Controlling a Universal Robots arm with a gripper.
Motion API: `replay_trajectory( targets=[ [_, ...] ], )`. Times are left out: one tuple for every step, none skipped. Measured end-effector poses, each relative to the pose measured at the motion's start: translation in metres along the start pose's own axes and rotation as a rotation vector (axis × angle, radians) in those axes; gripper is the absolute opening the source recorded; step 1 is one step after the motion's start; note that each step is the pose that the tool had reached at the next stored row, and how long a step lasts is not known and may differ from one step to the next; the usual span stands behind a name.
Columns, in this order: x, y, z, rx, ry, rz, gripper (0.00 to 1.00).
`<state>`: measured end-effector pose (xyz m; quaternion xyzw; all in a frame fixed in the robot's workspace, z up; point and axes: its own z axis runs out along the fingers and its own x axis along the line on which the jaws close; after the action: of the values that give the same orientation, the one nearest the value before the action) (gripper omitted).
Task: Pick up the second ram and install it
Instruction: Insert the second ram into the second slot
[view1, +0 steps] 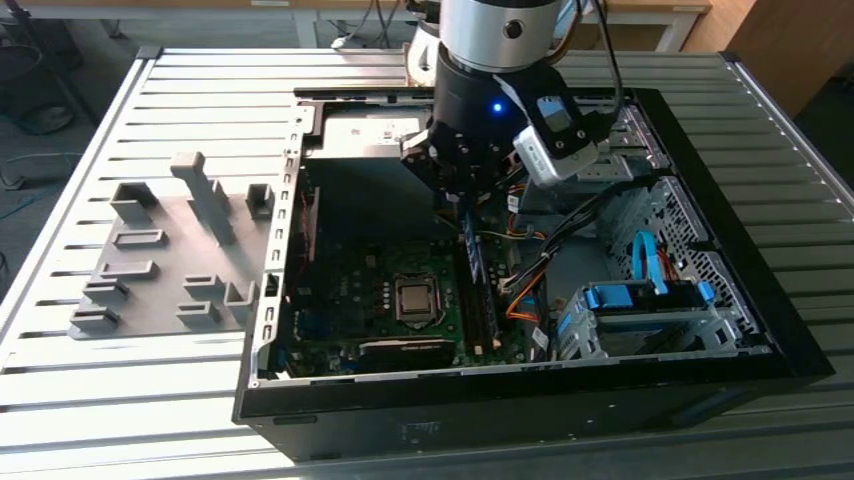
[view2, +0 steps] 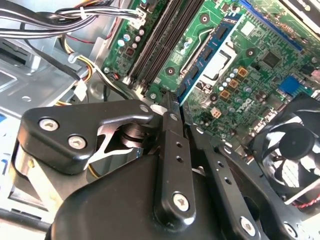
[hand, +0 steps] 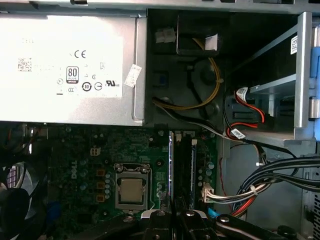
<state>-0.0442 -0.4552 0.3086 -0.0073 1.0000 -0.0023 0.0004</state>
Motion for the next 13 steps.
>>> replay_trajectory(
  targets=[
    [0.0, 0.0, 0.0007, -0.0001, 0.0, 0.0, 0.14],
    [0.0, 0.0, 0.0007, 0.0001, 0.0001, 0.0, 0.14],
    [0.0, 0.0, 0.0007, 0.0003, 0.0001, 0.0, 0.14],
    [0.0, 0.0, 0.0007, 0.0002, 0.0001, 0.0, 0.14],
    [0.0, 0.0, 0.0007, 0.0002, 0.0001, 0.0, 0.14],
    [0.0, 0.0, 0.0008, 0.0, 0.0, 0.0, 0.14],
    [0.0, 0.0, 0.0009, 0.0, 0.0, 0.0, 0.14],
    [0.0, 0.0, 0.0009, 0.0, 0.0001, 0.0, 0.14],
    [0.0, 0.0, 0.0009, 0.0, 0.0, 0.0, 0.14],
    [-0.0001, 0.0, 0.0009, 0.0, 0.0, 0.0, 0.14],
    [-0.0001, 0.0, 0.001, 0.0001, 0.0, 0.0, 0.14],
    [-0.0003, 0.0, 0.0015, -0.0001, -0.0001, 0.001, 0.14],
    [-0.0014, 0.0, 0.0026, -0.0004, -0.0002, 0.002, 0.14]
  ],
)
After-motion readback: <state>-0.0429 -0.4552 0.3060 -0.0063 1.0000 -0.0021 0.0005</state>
